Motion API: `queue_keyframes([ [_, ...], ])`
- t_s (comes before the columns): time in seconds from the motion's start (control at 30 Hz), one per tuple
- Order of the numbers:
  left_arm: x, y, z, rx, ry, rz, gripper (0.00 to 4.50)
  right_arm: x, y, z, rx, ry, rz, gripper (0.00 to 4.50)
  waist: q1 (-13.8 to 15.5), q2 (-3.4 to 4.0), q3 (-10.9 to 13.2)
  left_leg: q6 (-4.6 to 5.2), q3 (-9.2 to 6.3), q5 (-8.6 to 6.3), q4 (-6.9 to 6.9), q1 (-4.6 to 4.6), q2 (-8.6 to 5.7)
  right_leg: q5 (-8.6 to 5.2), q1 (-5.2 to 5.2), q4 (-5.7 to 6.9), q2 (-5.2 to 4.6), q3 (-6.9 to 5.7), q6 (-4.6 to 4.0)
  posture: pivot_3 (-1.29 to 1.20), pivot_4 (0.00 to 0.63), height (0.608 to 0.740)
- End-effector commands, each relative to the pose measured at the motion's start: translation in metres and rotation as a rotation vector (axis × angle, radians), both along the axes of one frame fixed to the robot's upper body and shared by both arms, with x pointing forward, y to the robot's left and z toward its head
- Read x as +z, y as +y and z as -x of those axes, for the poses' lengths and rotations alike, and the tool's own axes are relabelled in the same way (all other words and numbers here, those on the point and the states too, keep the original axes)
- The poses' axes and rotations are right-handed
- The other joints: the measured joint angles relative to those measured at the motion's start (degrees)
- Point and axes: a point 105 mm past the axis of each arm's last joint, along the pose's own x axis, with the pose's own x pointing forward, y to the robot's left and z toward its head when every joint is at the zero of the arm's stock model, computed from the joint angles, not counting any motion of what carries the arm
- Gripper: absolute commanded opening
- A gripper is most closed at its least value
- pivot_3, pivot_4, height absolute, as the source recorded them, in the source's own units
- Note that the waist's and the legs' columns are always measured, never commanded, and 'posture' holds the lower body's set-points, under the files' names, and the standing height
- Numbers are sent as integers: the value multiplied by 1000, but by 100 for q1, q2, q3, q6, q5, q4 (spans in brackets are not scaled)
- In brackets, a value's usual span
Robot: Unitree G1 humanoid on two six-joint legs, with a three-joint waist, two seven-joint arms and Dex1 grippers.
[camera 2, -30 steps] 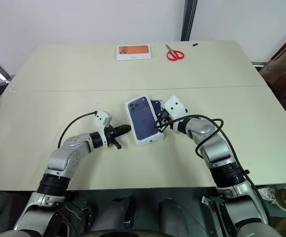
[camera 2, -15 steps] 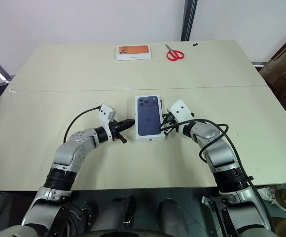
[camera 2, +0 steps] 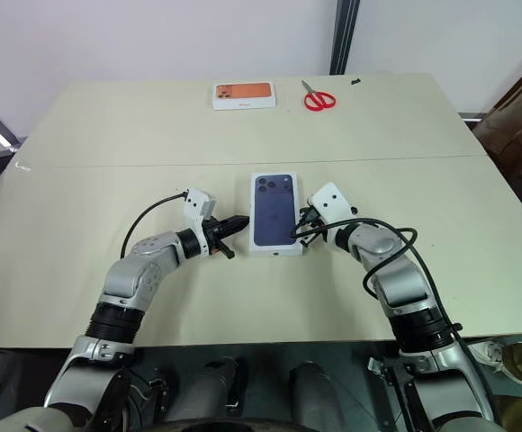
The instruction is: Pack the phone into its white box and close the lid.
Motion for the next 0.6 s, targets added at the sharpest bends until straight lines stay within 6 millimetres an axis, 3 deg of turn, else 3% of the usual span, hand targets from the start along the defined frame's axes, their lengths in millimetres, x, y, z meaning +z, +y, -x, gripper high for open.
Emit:
queue_keyframes([
  [0.03,15,-11,0,-35,-59,24,0,13,5,-3,13,-57,-8,43,1,0,0,0,0,0,0,0,0,0,0,0,0,0,0,0,150,734],
  [0.6,20,-6,-4,5,-68,38,0,15,10,-8,12,-71,7,43,-9,0,0,-1,0,1,0,0,0,0,-1,1,0,0,0,0,150,734],
])
